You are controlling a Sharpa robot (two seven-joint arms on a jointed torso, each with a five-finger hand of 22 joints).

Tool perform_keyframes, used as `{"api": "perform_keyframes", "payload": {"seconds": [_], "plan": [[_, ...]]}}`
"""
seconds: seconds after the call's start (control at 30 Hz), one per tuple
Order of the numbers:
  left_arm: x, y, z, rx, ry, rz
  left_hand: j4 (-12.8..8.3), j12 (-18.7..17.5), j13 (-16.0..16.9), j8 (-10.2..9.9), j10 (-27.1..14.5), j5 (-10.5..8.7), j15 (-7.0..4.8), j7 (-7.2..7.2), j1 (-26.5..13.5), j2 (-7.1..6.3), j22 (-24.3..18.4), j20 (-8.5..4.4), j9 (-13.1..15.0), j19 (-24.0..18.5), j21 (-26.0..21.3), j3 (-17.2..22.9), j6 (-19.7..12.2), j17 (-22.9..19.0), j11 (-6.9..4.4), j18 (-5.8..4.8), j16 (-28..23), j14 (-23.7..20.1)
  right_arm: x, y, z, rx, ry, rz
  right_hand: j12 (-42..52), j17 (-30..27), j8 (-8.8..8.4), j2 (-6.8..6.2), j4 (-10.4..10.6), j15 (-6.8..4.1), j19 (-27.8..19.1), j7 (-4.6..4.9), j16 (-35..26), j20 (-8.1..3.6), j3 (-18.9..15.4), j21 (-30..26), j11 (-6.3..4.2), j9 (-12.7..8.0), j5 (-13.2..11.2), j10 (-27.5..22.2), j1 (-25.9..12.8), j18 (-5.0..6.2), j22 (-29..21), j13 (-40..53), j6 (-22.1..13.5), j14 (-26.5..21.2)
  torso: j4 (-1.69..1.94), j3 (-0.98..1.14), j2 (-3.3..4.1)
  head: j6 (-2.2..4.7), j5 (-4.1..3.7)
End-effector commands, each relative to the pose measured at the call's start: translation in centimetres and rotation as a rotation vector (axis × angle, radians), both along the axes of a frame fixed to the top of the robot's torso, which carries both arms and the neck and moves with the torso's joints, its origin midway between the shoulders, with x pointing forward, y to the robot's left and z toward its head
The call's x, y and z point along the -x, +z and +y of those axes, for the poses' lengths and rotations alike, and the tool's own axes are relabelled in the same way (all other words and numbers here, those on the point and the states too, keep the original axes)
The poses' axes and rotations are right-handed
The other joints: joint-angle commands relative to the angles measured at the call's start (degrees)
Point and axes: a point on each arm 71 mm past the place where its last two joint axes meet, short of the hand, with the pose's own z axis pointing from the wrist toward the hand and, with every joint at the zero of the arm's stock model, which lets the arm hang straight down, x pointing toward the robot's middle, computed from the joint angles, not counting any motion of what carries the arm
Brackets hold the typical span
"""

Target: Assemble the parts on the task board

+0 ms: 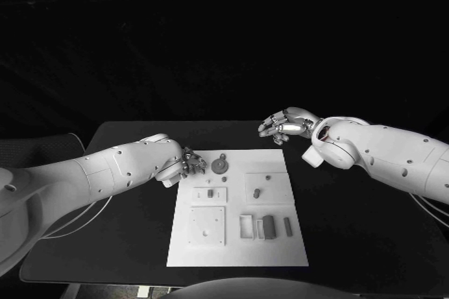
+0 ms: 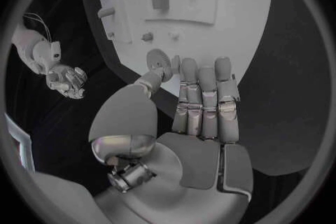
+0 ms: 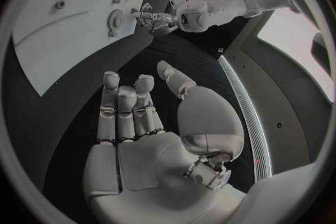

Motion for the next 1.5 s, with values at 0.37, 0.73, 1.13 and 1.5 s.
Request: {"api": "perform_keyframes", "payload": {"seconds": [0.37, 0.73, 1.13, 1.5], "plan": [[3.3, 1.4, 1.2, 0.026, -0.028, -0.047, -8.09, 0.45, 0.29, 0.42, 1.19, 0.68, -0.16, -0.24, -0.39, -0.09, 1.37, -0.21, 0.50, 0.65, 0.78, 7.98, 0.69, 0.16, -0.60, 0.81, 0.46, 0.75, 0.1, 0.0, -0.4, -0.001, 0.006, 0.004, -0.04, -0.07, -0.32, 0.15, 0.06, 0.12, 0.36, 2.22, -0.31, 0.13, -0.01, -0.36, 2.11, -0.09, -0.06, -9.56, -0.71, 0.80, 0.63, -0.07, 2.60, -0.33, 0.05, 0.01, -0.10, 0.08, 0.27], [5.7, 1.6, 1.7, -0.011, -0.096, -0.063, -8.32, 0.58, 0.41, 0.53, 1.41, 0.69, -0.23, -0.36, -0.33, -0.29, 1.37, -0.31, 0.72, 0.83, 1.08, 8.14, 0.93, 0.19, -0.72, 0.82, 0.62, 0.99, 0.2, 0.0, -0.6, -0.001, 0.002, 0.005, -0.03, -0.07, -0.33, 0.16, 0.11, 0.13, 0.37, 2.23, -0.31, 0.13, -0.02, -0.36, 2.11, -0.10, -0.06, -9.57, -0.79, 0.80, 0.63, -0.09, 2.60, -0.32, 0.07, -0.19, 0.08, -0.18, 0.25], [6.2, 0.8, 0.8, -0.046, -0.146, -0.075, -8.41, 0.68, 0.50, 0.59, 1.59, 0.69, -0.29, -0.43, -0.34, -0.32, 1.37, -0.37, 0.87, 0.96, 1.31, 8.23, 1.09, 0.22, -0.80, 0.83, 0.73, 1.17, 0.2, -0.1, -0.6, 0.000, 0.002, 0.005, -0.02, -0.08, -0.35, 0.17, 0.13, 0.13, 0.38, 2.23, -0.30, 0.13, -0.01, -0.36, 2.11, -0.11, -0.06, -9.57, -0.84, 0.80, 0.65, -0.11, 2.60, -0.32, -0.04, -0.11, 0.09, -0.68, 0.47], [6.5, -0.4, 0.5, -0.055, -0.154, -0.041, -8.40, 0.71, 0.53, 0.59, 1.63, 0.69, -0.31, -0.45, -0.40, -0.28, 1.37, -0.38, 0.92, 0.99, 1.40, 8.25, 1.11, 0.23, -0.82, 0.82, 0.77, 1.22, 0.2, -0.1, -0.8, 0.001, -0.001, 0.005, 0.00, -0.08, -0.37, 0.16, 0.13, 0.13, 0.39, 2.22, -0.30, 0.13, 0.00, -0.37, 2.11, -0.11, -0.05, -9.58, -0.85, 0.80, 0.66, -0.12, 2.61, -0.32, -0.06, -0.04, 0.10, -1.04, 0.19]]}}
